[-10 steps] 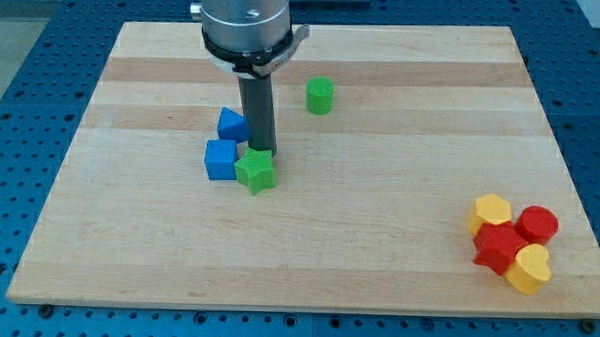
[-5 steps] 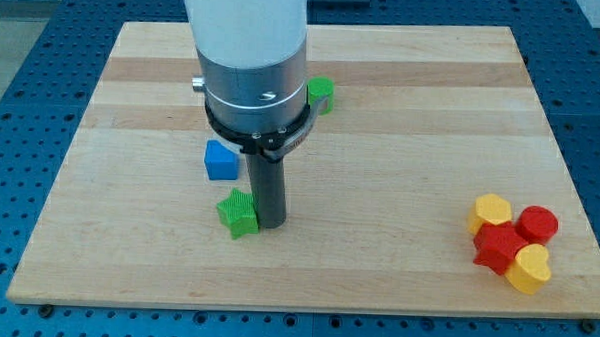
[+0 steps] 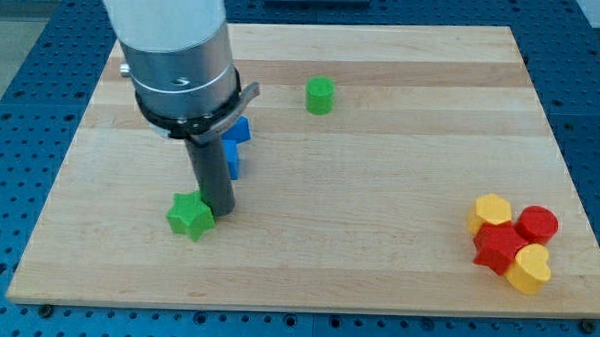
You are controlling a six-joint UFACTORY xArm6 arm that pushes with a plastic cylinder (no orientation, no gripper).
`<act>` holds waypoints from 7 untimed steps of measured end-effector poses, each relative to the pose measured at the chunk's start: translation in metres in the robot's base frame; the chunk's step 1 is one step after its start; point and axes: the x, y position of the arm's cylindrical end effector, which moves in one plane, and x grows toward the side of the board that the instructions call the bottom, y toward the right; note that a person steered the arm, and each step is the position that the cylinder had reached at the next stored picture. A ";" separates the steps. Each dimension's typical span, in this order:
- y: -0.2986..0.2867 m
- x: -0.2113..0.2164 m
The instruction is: Move the green star to the bottom left of the board
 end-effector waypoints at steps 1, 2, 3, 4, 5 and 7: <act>-0.018 0.002; -0.035 0.011; -0.052 0.020; -0.061 0.021; -0.034 0.021; -0.007 0.049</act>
